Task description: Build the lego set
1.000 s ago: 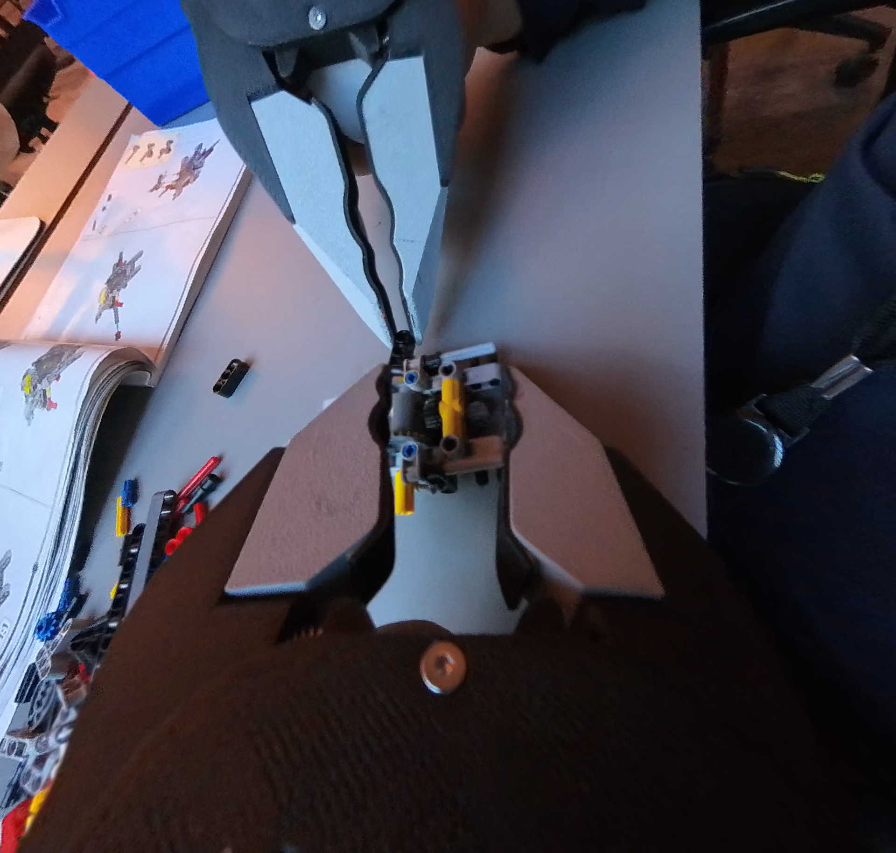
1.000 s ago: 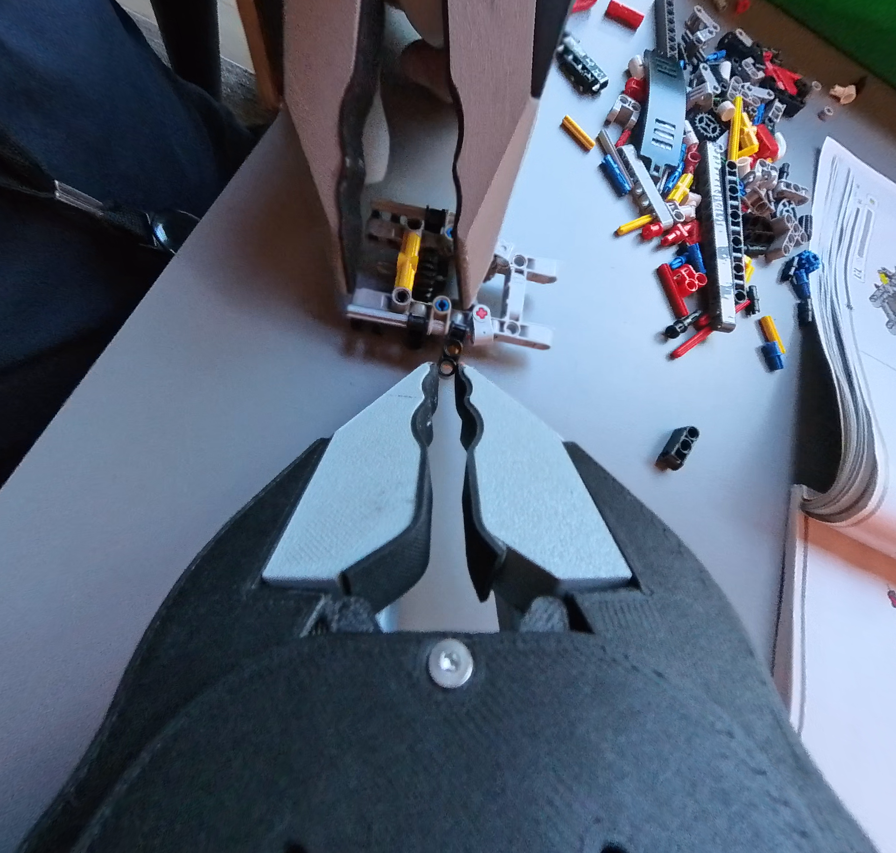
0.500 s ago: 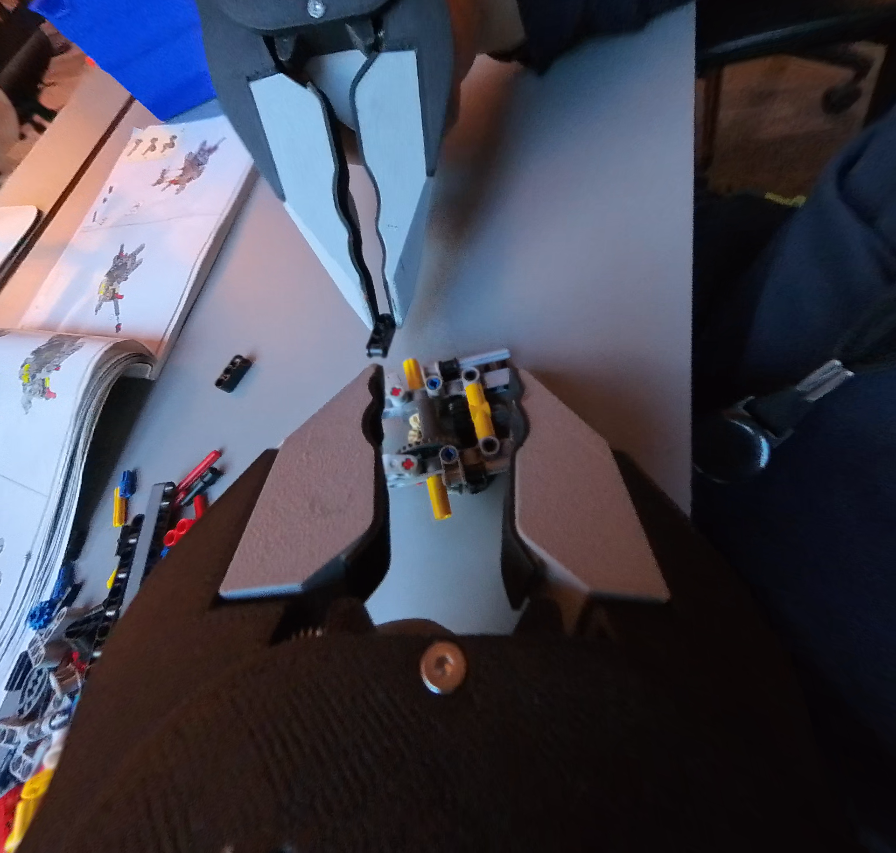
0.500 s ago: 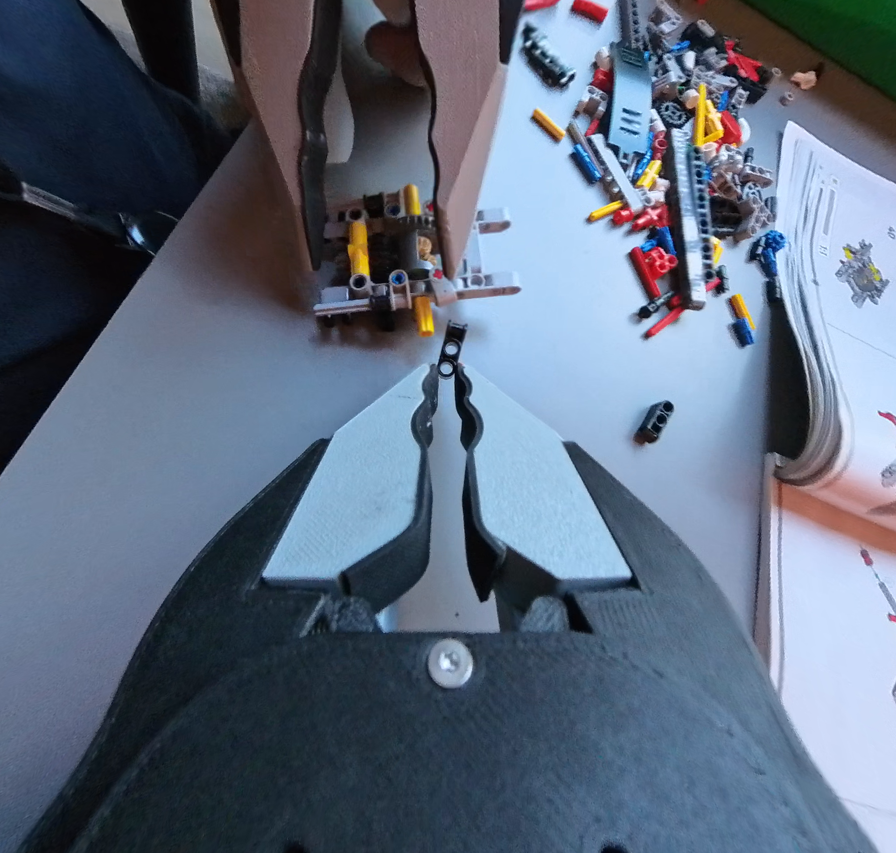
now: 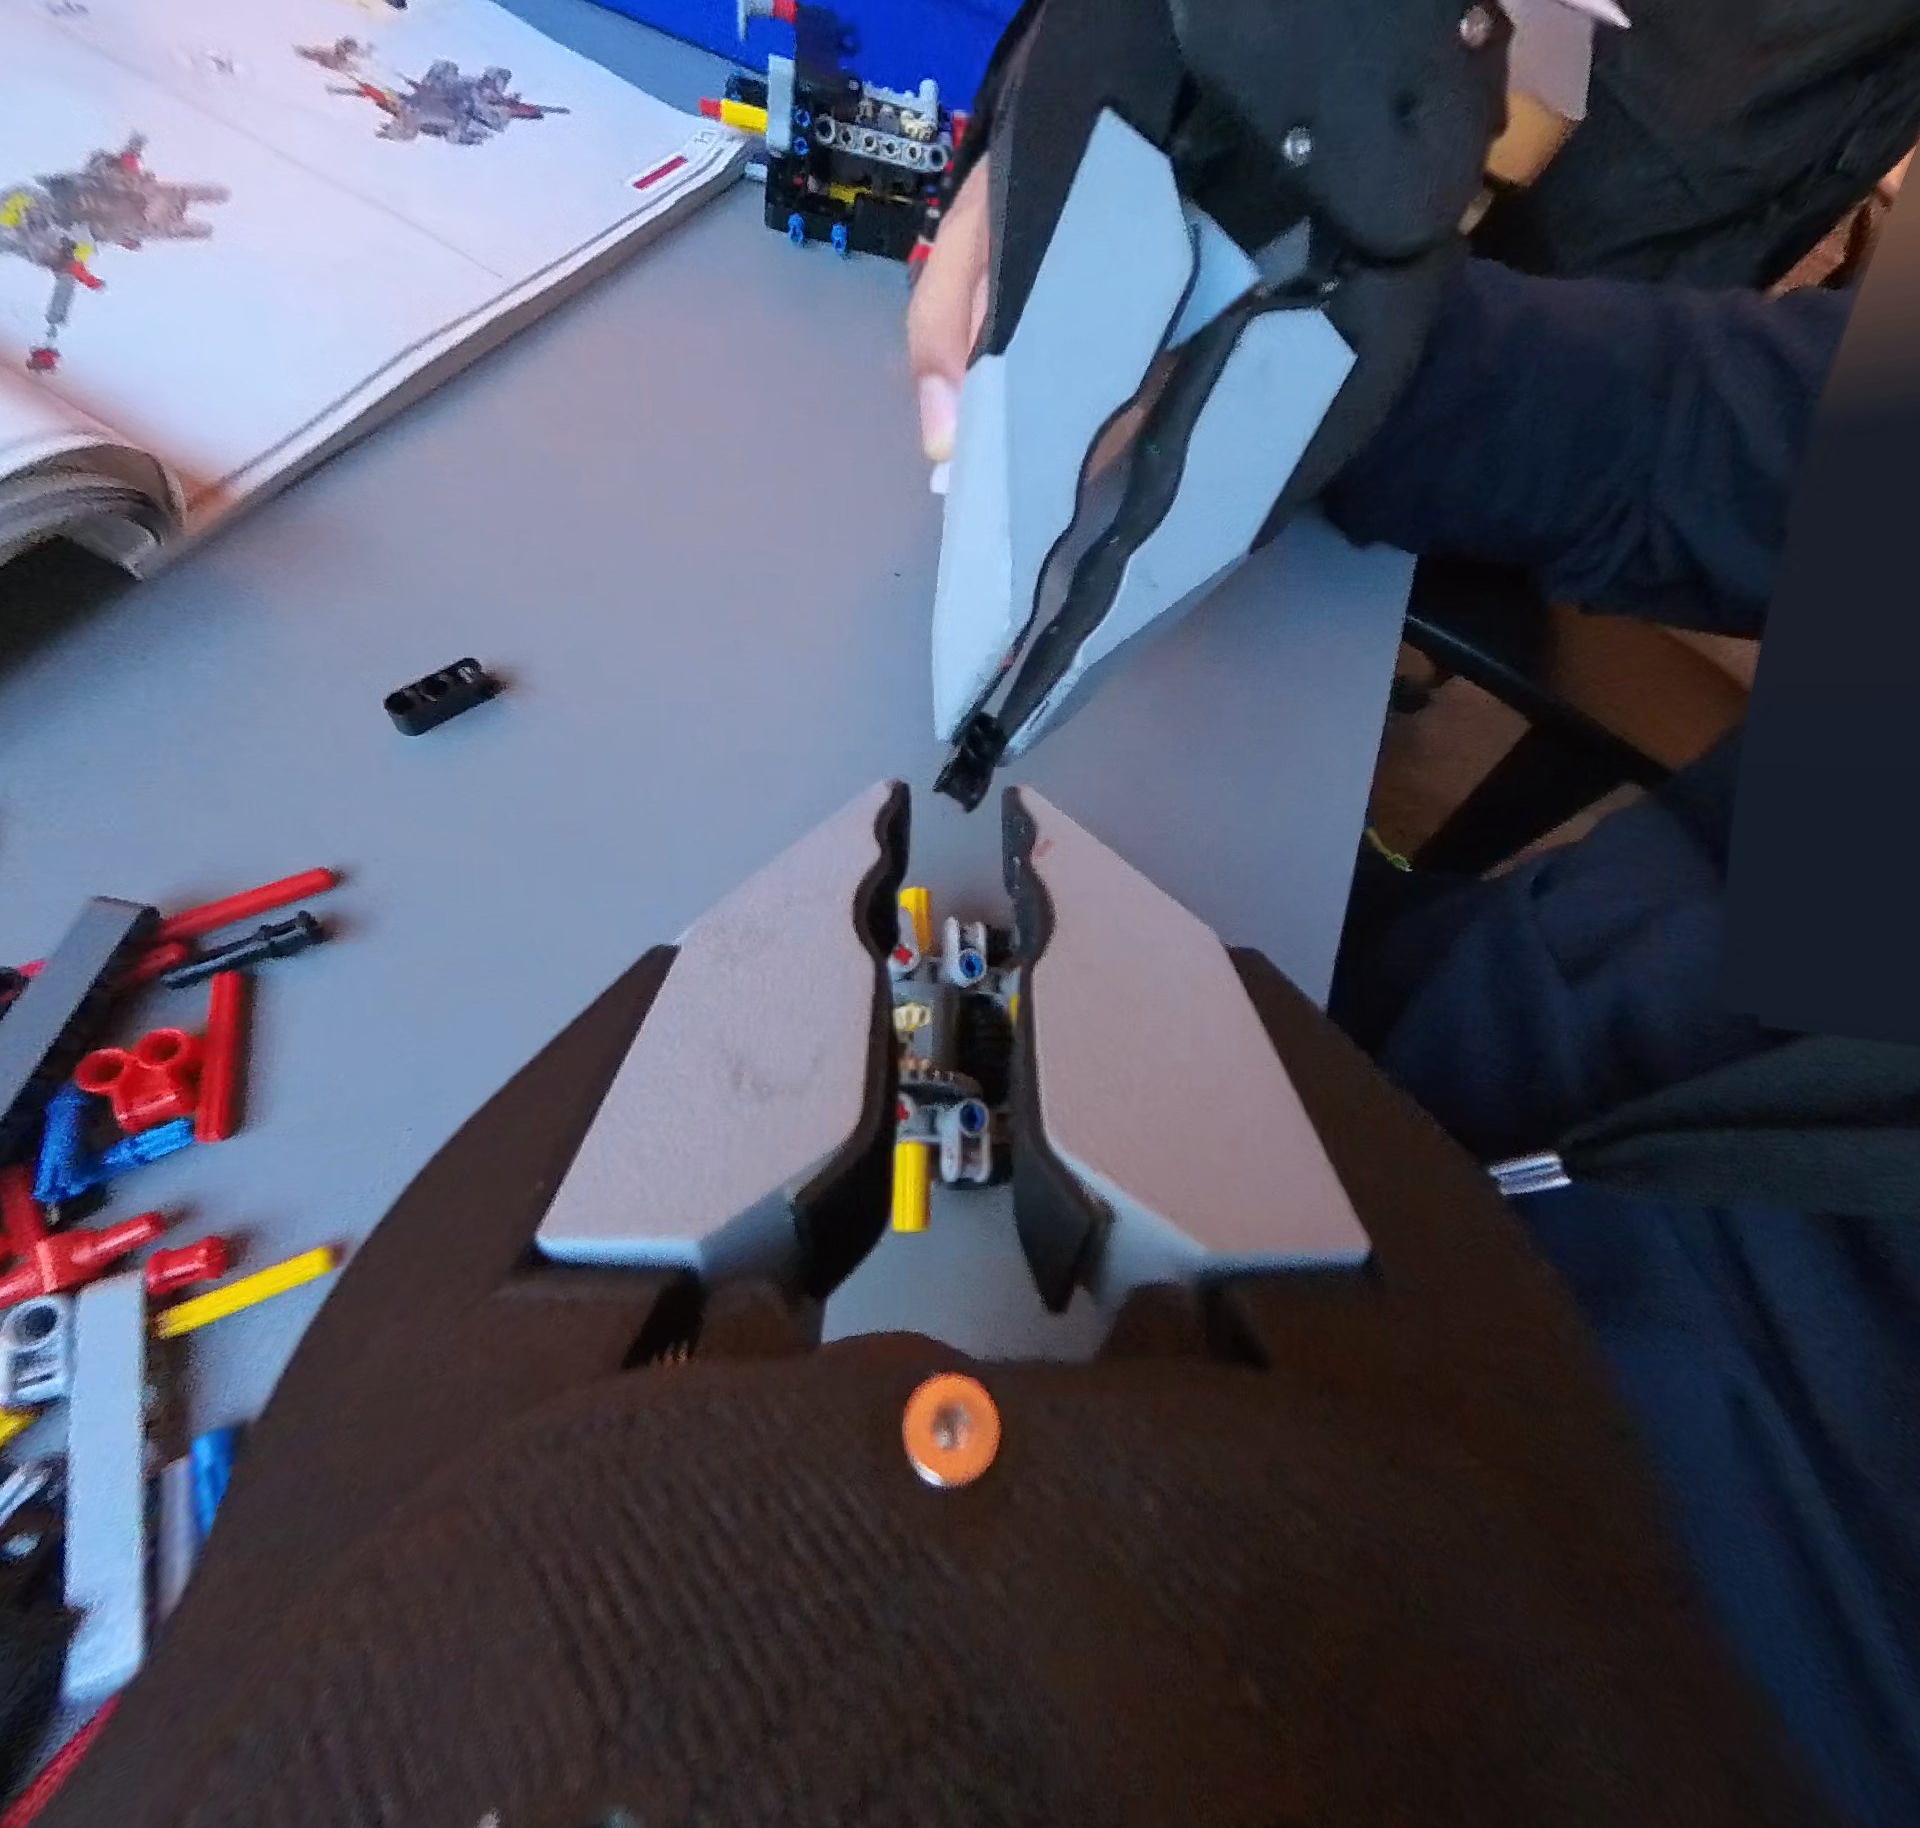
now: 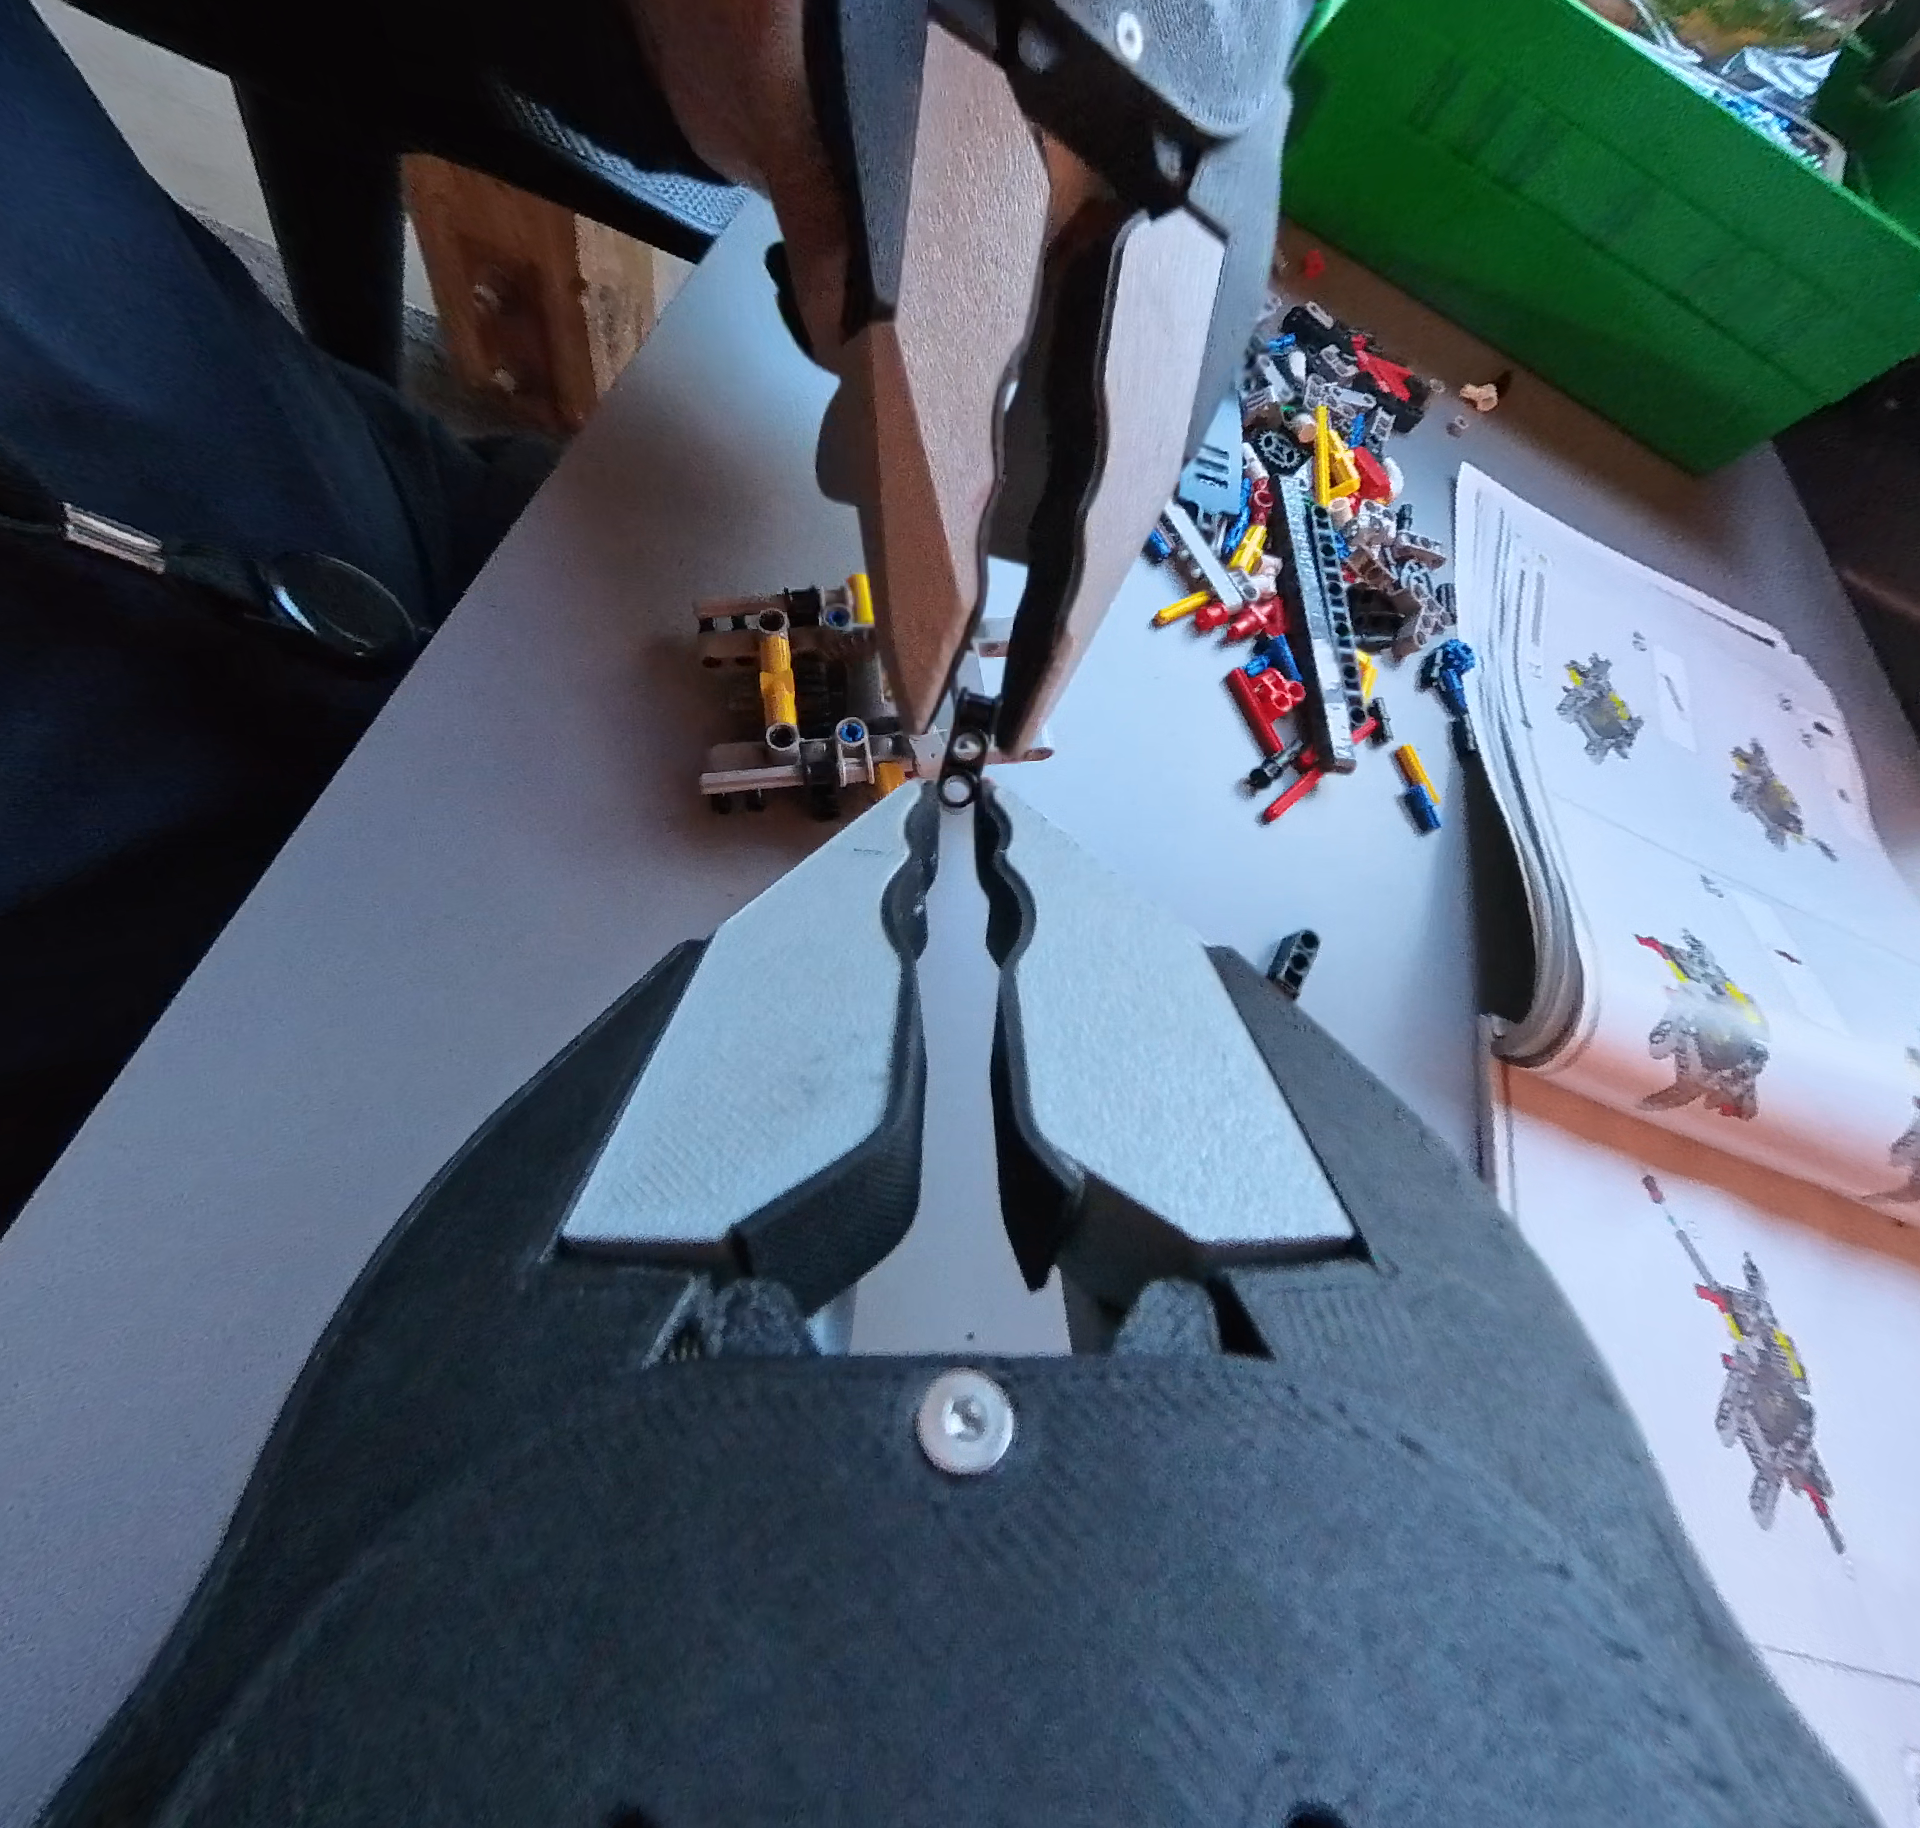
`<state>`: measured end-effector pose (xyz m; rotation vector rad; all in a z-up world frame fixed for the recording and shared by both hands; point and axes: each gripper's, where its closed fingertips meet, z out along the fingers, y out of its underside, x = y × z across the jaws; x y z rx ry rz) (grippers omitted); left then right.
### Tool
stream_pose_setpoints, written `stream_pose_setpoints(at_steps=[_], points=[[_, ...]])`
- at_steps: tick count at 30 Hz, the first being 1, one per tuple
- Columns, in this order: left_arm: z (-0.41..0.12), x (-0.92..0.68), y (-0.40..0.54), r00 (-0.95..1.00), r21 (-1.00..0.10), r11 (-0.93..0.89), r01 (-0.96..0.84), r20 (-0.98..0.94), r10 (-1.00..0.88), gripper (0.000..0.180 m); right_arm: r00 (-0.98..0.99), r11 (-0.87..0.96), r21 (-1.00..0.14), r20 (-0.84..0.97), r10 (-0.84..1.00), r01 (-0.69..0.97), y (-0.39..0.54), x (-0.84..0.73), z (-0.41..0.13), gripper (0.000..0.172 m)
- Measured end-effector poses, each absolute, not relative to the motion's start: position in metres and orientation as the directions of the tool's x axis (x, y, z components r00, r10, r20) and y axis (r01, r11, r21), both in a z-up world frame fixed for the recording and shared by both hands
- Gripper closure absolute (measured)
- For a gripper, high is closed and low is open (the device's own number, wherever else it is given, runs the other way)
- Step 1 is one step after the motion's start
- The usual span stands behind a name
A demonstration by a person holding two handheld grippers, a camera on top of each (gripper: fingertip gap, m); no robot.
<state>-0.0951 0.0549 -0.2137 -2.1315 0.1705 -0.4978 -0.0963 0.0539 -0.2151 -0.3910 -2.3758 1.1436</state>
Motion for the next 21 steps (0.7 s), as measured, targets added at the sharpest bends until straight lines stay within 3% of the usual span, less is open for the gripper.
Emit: stream_pose_setpoints(at_steps=[12,21], points=[[-0.214,-0.095,0.060,0.828,-0.783,-0.571,0.248,0.477,-0.295,0.173,-0.820,0.670,-0.741,0.364,0.442,0.032,0.057,-0.099,-0.219,0.168],[-0.217,-0.102,0.060,0.855,-0.796,-0.547,0.261,0.454,-0.252,0.173,-0.796,0.657,-0.752,0.371,0.478,0.044,0.057,-0.107,-0.223,0.168]])
